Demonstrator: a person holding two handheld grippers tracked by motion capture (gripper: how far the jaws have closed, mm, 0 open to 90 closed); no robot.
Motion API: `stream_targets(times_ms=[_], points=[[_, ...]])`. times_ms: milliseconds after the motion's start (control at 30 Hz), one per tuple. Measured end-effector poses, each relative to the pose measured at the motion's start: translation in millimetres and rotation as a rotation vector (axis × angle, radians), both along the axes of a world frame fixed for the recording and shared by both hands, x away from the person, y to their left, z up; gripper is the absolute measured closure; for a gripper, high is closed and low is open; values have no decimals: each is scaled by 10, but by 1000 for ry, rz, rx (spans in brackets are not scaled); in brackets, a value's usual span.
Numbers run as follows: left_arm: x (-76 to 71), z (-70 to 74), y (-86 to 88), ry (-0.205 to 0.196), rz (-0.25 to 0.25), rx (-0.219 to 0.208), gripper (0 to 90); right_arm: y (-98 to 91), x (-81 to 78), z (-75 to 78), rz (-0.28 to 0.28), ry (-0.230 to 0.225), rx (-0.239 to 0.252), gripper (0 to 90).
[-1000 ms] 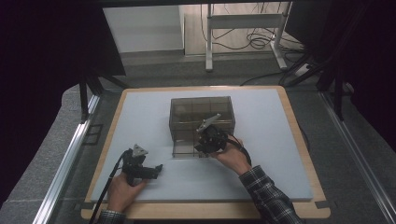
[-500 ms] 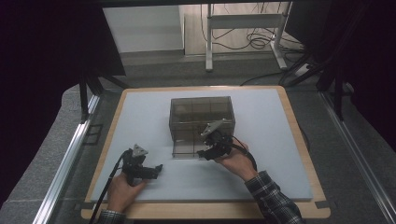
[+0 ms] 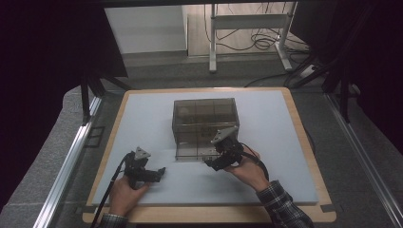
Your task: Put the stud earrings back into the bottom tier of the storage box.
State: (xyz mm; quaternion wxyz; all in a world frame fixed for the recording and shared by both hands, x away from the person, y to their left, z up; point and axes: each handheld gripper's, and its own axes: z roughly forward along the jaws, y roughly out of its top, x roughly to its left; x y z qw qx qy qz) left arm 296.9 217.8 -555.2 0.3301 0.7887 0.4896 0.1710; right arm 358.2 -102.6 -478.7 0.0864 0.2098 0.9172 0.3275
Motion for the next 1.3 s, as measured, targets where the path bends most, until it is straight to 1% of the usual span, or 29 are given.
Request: stream_targets(times_ms=[33, 167, 200, 467, 700, 800, 933, 1067, 1300], points=[[0, -2, -5, -2, 4, -5, 0, -15, -11, 3, 1, -1, 3, 215], [1, 0, 1, 0, -1, 1, 0, -76, -69, 10, -2, -5, 1, 183], [-2, -1, -3, 2, 3, -3, 0, -89, -74, 8, 0, -11, 1, 176], [-2, -1, -4, 2, 3, -3, 0, -235, -167, -46, -16, -16, -6, 110], [-2, 1, 0, 4, -1, 2, 0, -390, -242, -115, -38, -20, -8, 82], [-2, 1, 0, 4, -1, 2, 0, -474, -273, -148, -51, -17, 7, 72], [-2, 1, 0, 4, -1, 2, 0, -557, -295, -187, -63, -20, 12, 63], [-2, 1, 0, 3, -1, 2, 0, -655, -320, -242, -77, -37, 11, 55], [-1, 1, 1, 3, -1, 2, 0, -815, -356, -367, -105, -49, 25, 45]])
